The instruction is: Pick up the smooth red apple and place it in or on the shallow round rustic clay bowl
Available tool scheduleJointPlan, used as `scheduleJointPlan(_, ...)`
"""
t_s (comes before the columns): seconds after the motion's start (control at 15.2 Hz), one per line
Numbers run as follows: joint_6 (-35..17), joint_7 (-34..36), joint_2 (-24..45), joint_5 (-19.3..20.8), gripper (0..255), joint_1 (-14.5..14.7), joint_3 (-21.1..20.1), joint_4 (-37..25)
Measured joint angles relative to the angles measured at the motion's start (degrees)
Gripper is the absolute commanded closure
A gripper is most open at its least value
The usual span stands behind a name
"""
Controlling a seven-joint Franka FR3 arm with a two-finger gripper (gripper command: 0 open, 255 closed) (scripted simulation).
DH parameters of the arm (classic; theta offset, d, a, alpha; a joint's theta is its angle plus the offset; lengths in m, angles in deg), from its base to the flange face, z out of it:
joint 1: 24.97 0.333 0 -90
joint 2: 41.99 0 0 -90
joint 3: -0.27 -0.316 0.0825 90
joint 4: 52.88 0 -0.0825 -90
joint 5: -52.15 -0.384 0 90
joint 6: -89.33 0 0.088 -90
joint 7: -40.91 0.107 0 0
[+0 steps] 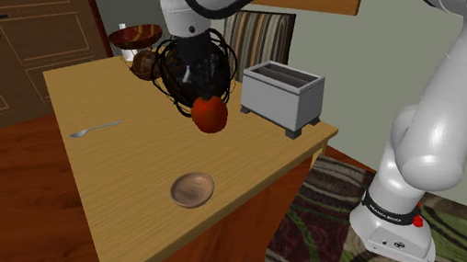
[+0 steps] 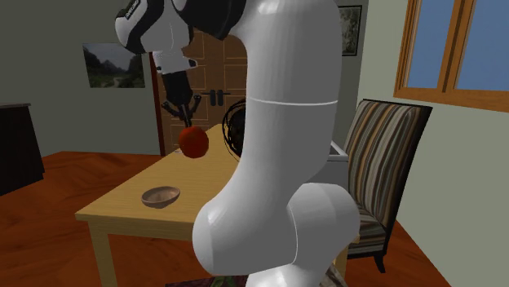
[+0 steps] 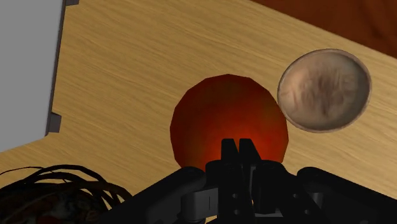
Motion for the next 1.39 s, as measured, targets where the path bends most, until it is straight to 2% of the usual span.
scheduleJointPlan(0.59, 7.8, 11.79, 8.65, 1.79, 255, 6.05, -6.69, -13.67)
scheduleJointPlan(1.39, -0.75, 13.65, 8.32, 1.68, 255, 6.07, -6.75, -4.61)
